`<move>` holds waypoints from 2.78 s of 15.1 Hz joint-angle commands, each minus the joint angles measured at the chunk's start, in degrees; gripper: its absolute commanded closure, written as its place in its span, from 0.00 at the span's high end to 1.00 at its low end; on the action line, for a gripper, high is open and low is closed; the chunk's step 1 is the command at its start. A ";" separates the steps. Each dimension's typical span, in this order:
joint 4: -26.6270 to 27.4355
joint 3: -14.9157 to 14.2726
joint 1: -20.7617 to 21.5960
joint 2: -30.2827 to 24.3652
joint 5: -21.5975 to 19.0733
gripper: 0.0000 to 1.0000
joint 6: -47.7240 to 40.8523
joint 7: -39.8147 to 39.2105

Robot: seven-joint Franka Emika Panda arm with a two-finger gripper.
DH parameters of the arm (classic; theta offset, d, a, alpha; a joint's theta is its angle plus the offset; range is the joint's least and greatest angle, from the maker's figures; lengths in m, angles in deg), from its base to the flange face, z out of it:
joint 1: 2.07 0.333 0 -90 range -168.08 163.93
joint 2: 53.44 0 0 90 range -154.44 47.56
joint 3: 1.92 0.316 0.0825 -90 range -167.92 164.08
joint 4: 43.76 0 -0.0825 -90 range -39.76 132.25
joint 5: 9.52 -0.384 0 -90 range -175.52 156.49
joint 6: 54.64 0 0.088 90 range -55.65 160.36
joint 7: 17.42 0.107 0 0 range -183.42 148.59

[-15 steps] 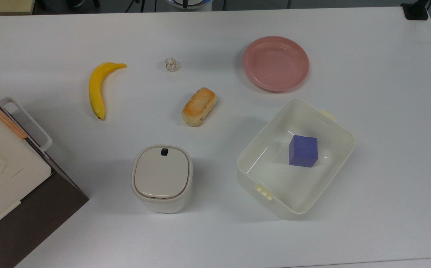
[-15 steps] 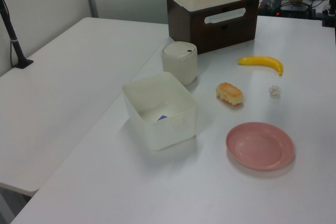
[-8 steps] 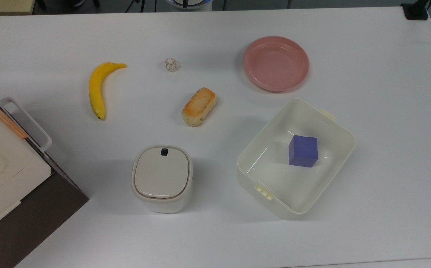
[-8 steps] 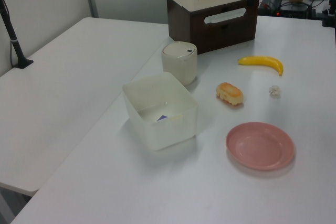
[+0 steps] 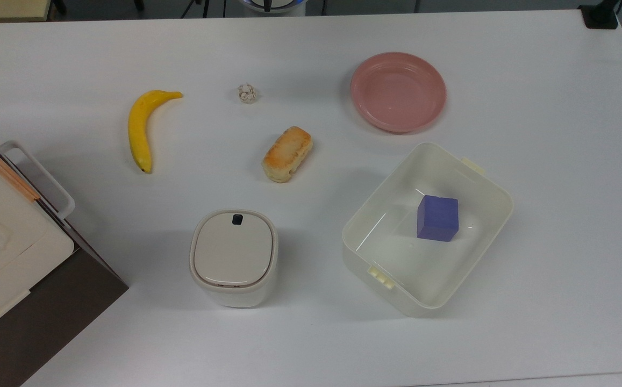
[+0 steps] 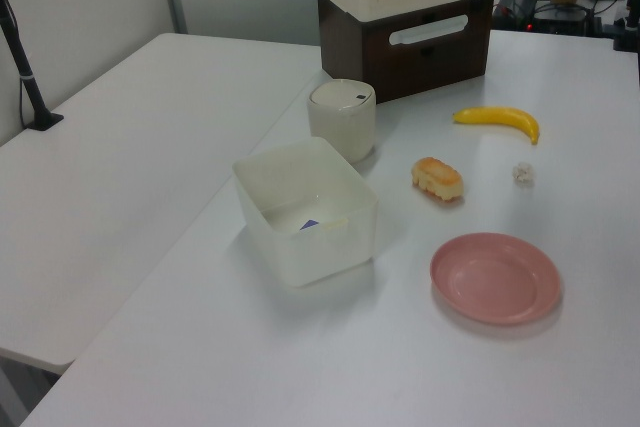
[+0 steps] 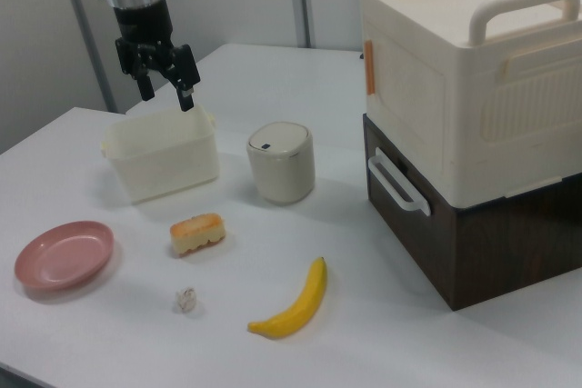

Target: Put the bread on a plate

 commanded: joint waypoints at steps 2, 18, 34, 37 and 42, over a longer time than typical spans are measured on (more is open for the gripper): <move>-0.33 -0.09 0.45 -0.21 0.35 1.00 -1.08 0.69; 6.34 0.44 3.86 1.90 0.26 1.00 9.01 1.40; 14.25 0.44 7.65 11.66 2.37 1.00 20.88 2.01; 18.03 0.44 8.18 11.74 3.25 1.00 25.71 2.01; 19.89 0.44 8.18 14.55 5.79 1.00 28.01 3.24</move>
